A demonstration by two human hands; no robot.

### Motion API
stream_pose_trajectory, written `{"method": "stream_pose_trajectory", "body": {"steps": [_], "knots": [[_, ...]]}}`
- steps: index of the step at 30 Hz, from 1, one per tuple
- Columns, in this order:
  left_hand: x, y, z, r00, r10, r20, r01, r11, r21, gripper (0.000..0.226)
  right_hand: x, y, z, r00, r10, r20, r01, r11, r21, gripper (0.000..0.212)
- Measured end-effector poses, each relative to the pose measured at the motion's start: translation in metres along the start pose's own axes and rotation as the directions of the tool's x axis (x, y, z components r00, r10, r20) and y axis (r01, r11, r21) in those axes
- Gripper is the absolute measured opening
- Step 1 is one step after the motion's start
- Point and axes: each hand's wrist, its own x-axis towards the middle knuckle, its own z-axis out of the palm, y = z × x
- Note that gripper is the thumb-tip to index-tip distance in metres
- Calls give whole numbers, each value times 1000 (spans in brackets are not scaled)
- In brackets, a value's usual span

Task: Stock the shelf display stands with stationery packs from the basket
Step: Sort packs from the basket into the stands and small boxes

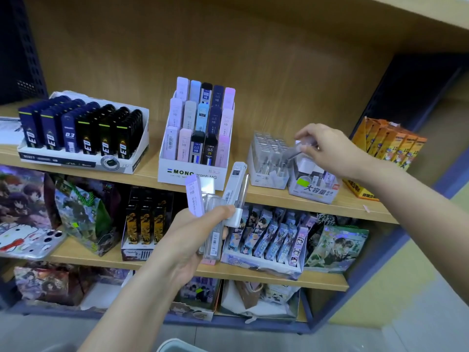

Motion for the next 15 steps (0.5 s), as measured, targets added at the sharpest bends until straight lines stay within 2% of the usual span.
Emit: {"method": "stream_pose_trajectory", "body": {"steps": [3,6,12,15], "knots": [[3,-2,0,1000,4,-1,-4,1000,-3,34,8,3,3,992,47,121,-51,998,29,22],[6,-4,0,1000,10,2,-10,1000,4,27,14,2,6,977,43,210,-39,999,-23,10],[11,-6,0,1000,6,-6,-6,1000,-15,36,19,0,21,997,-55,61,48,992,118,31],[12,-6,1,1000,4,6,-4,1000,-18,28,19,5,28,996,-87,11,87,996,-20,24]]}}
